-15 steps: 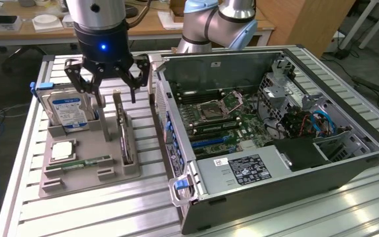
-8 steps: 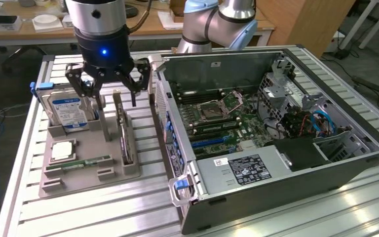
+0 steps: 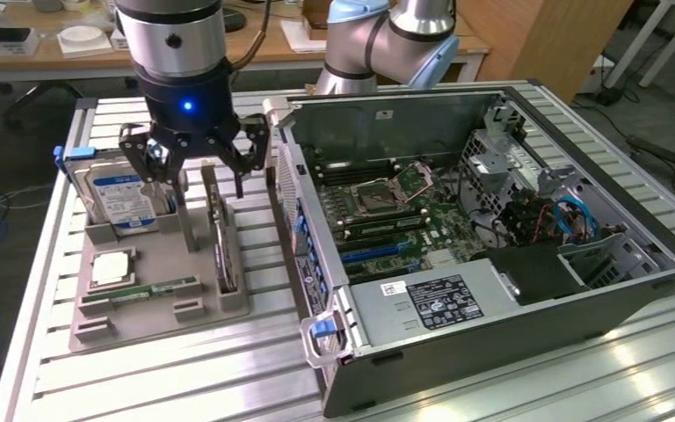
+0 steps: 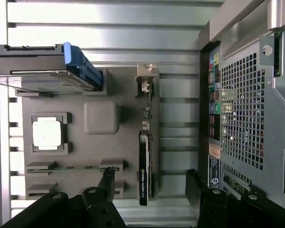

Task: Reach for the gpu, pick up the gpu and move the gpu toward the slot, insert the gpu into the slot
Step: 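Pick up the gpu and move the gpu toward the slot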

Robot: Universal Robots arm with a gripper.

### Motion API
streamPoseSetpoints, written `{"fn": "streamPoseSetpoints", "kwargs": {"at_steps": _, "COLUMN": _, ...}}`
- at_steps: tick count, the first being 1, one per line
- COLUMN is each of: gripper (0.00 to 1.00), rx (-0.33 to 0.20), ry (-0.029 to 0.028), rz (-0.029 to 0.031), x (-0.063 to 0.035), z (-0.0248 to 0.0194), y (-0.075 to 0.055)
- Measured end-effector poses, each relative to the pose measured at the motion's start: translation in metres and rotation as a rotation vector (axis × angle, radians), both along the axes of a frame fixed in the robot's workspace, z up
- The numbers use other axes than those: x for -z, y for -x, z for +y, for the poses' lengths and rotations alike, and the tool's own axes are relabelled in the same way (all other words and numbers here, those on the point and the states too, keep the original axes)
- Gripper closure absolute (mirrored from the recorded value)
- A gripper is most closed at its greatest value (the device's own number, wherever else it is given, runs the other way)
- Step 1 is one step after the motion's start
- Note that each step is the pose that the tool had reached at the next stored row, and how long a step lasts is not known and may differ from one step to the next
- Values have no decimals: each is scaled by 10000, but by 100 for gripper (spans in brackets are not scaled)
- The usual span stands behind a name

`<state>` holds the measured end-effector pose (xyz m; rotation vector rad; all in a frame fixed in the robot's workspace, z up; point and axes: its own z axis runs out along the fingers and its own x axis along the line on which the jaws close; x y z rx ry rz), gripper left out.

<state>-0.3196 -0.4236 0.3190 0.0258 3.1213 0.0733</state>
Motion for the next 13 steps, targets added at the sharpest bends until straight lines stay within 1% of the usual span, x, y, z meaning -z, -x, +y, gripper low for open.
{"fn": "streamPoseSetpoints", "kwargs": {"at_steps": 10, "gripper": 29, "rx": 0, "ry": 0, "rz": 0, "x": 106, "z": -50, "y": 0}}
{"fn": "streamPoseSetpoints", "kwargs": {"at_steps": 13, "gripper": 29, "rx": 0, "ry": 0, "rz": 0, "x": 135, "z": -74, "y": 0}}
